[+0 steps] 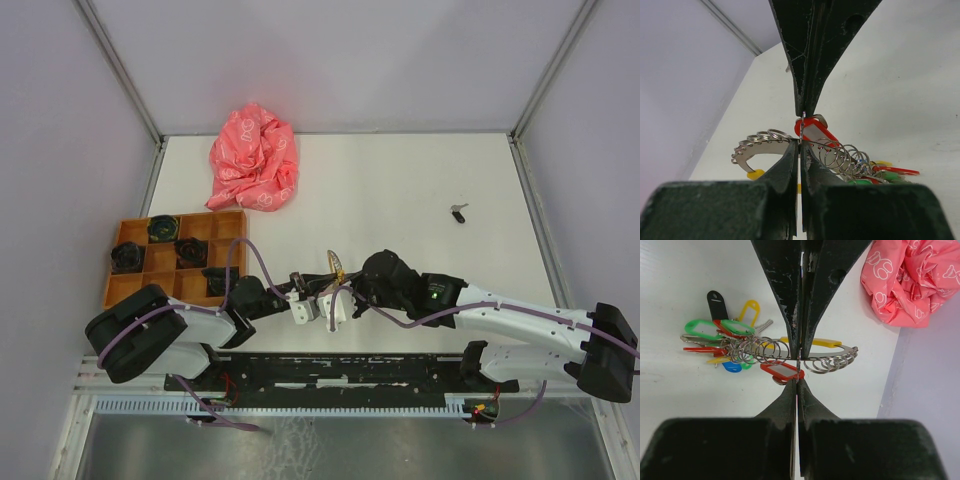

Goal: Put the keys on the keyring

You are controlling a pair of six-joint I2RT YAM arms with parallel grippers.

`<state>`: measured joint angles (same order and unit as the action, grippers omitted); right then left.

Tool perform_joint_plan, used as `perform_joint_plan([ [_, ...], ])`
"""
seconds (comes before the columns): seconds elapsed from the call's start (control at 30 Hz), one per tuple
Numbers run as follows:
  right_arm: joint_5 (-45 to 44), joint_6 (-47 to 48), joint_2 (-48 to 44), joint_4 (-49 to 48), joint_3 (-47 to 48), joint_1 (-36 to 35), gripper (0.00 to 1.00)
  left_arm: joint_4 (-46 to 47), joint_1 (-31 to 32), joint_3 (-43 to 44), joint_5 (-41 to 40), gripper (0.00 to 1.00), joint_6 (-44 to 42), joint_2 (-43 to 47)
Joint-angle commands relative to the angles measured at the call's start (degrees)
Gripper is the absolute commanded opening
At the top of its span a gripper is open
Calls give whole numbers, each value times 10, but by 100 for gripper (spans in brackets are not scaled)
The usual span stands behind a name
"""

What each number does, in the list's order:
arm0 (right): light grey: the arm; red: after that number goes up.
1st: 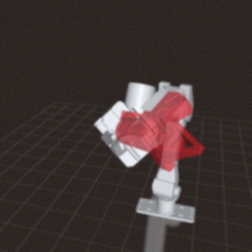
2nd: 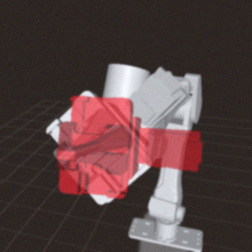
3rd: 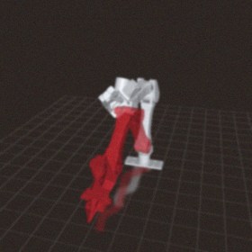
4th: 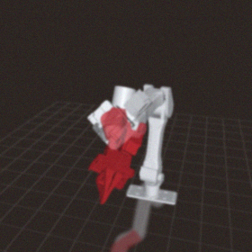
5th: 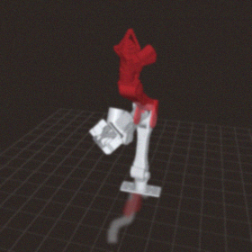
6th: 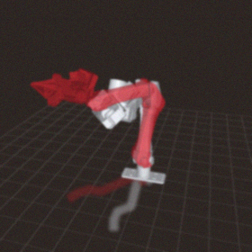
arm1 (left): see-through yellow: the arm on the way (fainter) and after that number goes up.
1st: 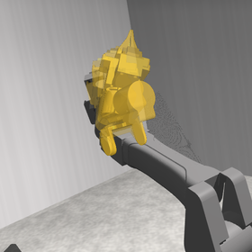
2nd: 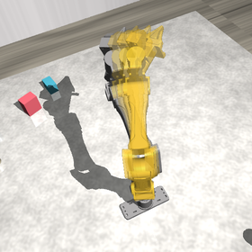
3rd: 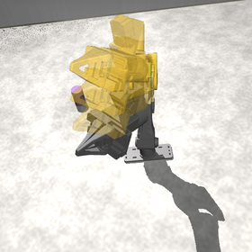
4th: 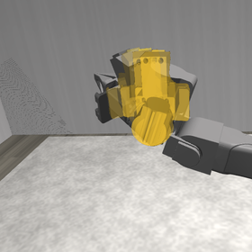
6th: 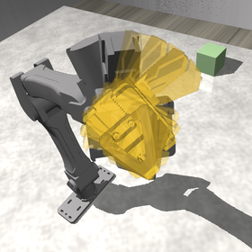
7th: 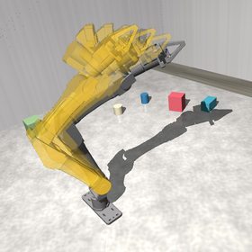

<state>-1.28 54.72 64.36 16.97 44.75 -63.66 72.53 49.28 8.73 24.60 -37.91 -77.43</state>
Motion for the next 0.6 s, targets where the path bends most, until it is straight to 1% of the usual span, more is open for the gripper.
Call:
perform_joint_plan([
  [0.0,32,-9,3,-36,19,-9,1,63,4,22,24,3,17,3],
  [0.57,52,-9,4,-59,20,-10,1,74,9,20,33,3,17,2],
])
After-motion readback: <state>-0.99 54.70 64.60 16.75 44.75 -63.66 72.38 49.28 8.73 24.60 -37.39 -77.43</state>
